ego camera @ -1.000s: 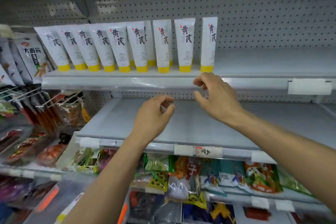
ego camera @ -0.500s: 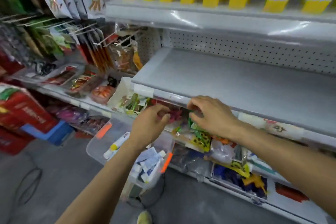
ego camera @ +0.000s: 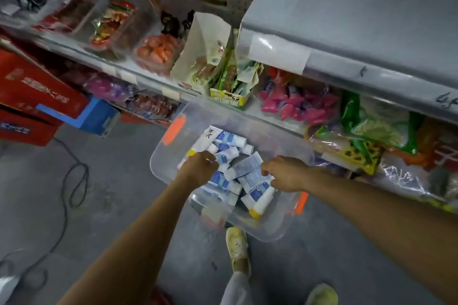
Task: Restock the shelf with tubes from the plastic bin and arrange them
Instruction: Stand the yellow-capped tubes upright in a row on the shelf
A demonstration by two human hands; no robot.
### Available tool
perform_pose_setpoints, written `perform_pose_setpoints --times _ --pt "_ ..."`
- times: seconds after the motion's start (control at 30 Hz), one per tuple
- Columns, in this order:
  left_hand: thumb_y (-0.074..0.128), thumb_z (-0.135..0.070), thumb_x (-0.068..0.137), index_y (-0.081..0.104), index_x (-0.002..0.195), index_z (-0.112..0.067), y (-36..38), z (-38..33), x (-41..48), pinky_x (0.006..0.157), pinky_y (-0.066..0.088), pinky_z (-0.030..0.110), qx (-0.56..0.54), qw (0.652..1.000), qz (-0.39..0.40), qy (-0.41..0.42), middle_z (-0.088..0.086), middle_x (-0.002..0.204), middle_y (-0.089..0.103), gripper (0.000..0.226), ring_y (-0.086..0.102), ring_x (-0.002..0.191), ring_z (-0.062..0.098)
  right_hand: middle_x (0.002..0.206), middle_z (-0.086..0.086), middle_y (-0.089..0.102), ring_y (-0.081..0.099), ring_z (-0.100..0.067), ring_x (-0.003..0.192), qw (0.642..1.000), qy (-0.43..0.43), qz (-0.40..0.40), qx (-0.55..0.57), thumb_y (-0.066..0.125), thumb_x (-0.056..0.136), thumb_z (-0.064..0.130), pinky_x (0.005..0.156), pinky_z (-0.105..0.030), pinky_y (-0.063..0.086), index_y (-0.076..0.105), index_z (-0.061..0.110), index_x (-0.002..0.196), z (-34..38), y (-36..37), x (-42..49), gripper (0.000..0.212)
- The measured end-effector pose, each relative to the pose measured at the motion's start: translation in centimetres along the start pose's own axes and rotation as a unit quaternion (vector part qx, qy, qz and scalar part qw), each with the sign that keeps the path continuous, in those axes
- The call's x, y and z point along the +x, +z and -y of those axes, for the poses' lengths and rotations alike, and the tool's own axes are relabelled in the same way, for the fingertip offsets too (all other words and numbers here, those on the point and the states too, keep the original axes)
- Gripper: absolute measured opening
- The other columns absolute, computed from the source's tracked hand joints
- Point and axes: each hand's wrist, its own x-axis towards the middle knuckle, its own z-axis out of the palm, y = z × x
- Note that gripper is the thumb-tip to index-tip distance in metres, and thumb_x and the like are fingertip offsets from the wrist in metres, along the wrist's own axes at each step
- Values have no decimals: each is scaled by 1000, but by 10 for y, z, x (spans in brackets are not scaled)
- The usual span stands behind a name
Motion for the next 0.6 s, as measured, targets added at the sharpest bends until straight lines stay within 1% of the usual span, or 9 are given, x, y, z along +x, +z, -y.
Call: perform_pose_setpoints --times 0.07,0.1,0.17,0.23,0.3,0.4,0.5,0.53,0.6 --pt "56 -19 94 57 127 -10 9 22 29 97 39 29 45 999 -11 -12 14 130 57 35 53 120 32 129 -6 53 47 -27 121 999 15 19 -30 53 88 11 86 -33 42 53 20 124 -2 23 26 36" --pt "54 -15 94 49 134 -7 13 32 43 101 36 32 65 998 -17 -13 17 137 49 42 49 124 35 129 -6 52 46 -28 122 998 21 23 -48 52 89 10 88 -34 42 53 18 124 -3 34 37 36" --pt "51 -9 93 35 141 -2 21 46 69 104 32 37 93 995 -23 -12 20 144 37 52 44 127 39 131 -8 47 44 -31 123 996 33 31 -81 51 90 11 92 -35 42 50 15 126 -6 52 57 36" --pt "50 -5 90 26 144 0 28 55 93 108 28 37 131 991 -26 1 21 146 31 59 38 131 38 133 -9 44 43 -31 124 991 44 47 -115 51 92 11 92 -36 42 47 13 128 -9 66 73 37" --pt "49 -4 89 20 146 0 37 60 115 109 26 36 182 982 -35 17 21 144 32 64 34 132 37 135 -9 45 44 -30 125 985 45 64 -152 54 91 13 94 -36 41 47 13 129 -12 79 86 39" --pt "50 -15 92 15 148 -4 48 62 139 98 39 41 280 959 -44 0 19 136 42 68 46 122 36 135 -7 48 45 -26 127 977 29 75 -200 57 90 16 97 -36 40 50 14 128 -17 94 102 39" --pt "53 -14 90 18 147 -4 55 64 151 89 46 40 363 930 -63 23 18 133 44 67 47 119 33 134 -9 50 49 -28 125 967 11 80 -242 57 90 13 96 -37 42 55 12 128 -15 101 112 38" --pt "55 -14 89 18 146 -2 55 65 155 90 46 41 362 929 -65 31 19 133 44 69 47 119 33 133 -8 52 50 -28 124 964 5 81 -252 56 90 12 97 -37 42 56 12 127 -15 101 114 37" --pt "60 -18 89 21 144 2 48 61 154 94 44 42 310 949 -52 25 21 134 41 70 48 121 36 133 -6 54 48 -26 126 962 1 90 -257 56 90 14 100 -37 40 57 14 126 -13 97 114 35"
